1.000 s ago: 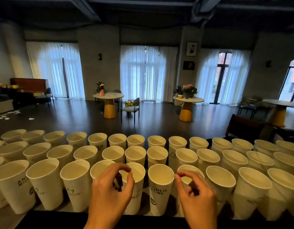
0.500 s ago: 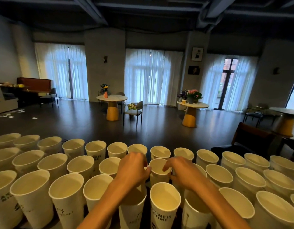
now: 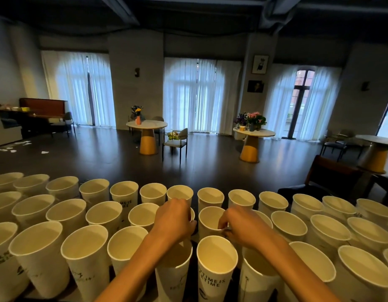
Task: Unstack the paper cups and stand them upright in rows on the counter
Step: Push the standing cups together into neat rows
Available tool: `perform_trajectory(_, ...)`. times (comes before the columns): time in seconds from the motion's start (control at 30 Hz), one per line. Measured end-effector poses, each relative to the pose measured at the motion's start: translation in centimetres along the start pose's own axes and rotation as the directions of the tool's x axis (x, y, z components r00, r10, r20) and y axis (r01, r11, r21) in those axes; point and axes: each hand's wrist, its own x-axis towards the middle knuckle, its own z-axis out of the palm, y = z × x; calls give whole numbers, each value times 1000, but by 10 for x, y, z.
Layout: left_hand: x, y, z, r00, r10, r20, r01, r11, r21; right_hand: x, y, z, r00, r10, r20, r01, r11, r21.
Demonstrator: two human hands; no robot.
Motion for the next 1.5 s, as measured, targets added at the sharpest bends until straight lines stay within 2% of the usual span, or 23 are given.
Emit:
perform_trajectory(0.3, -15, -21, -36, 986, -10, -168, -26, 977, -214, -18, -19, -25, 1000, 27, 5, -27, 995, 91)
perform_trajectory(0.43, -39, -42, -67, 960, -34, -280, -60, 946, -320, -33, -32, -31, 985, 87, -147, -51, 971, 233)
perform_trajectory(0.53, -57, -64, -87, 940, -60, -334, -71, 928, -366, -41, -48, -25, 949, 104, -296, 17, 925, 380)
perform_trajectory(0.7, -84, -100, -113, 916, -109, -385, -74, 899, -431, -49, -103, -15, 883, 120, -453, 147, 847, 511)
perform_trajectory(0.77, -99, -112, -120, 887, -153, -435, -72, 886, -457, -53, -129, -11, 863, 123, -490, 215, 788, 577)
perform_trajectory(0.87, -123, -128, -129, 845, -222, -486, -48, 875, -481, -60, -165, 0, 879, 67, -472, 277, 735, 619)
perform_trajectory(1.0, -151, -144, -134, 827, -285, -485, 17, 875, -484, -62, -191, 18, 922, -66, -381, 311, 712, 630)
perform_trajectory(1.1, -161, -145, -134, 849, -283, -447, 53, 887, -459, -65, -200, 24, 946, -101, -309, 291, 688, 665)
perform_trajectory(1.37, -131, -157, -131, 920, -251, -300, 135, 924, -359, -52, -201, 34, 955, -65, -289, 245, 722, 647)
perform_trajectory(1.5, -88, -158, -123, 957, -206, -205, 153, 957, -246, -35, -196, 37, 939, 44, -341, 185, 774, 606)
